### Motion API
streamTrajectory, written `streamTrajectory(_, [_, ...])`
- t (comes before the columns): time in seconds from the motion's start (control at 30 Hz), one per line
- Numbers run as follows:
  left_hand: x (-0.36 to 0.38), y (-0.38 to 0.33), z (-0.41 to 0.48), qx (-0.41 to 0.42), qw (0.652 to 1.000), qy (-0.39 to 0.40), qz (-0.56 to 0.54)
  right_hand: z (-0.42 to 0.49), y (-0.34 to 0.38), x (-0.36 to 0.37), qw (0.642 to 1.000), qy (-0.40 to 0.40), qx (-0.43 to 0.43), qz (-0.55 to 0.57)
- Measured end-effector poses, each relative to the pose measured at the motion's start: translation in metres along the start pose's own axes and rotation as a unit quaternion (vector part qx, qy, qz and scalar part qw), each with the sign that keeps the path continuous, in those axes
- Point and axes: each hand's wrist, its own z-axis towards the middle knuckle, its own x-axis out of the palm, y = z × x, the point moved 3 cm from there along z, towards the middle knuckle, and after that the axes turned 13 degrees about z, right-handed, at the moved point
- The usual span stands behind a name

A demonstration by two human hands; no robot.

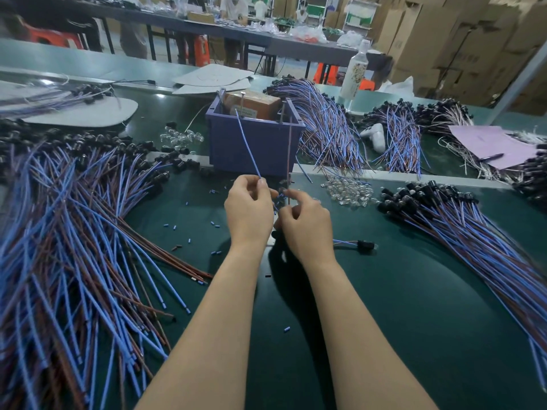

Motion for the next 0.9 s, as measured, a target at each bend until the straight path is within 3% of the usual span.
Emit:
streamTrajectory(0.57, [-0.004, -0.009, -0.008, 0.016, 0.999, 0.007, 0.048, -0.001, 0.004, -0.001, 0.999, -0.003, -0.032, -0.030])
streamTrajectory(0.9, [-0.004, -0.011, -0.011, 0.065, 0.994, -0.003, 0.083, -0.001, 0.006, -0.002, 0.999, 0.000, -0.039, -0.029])
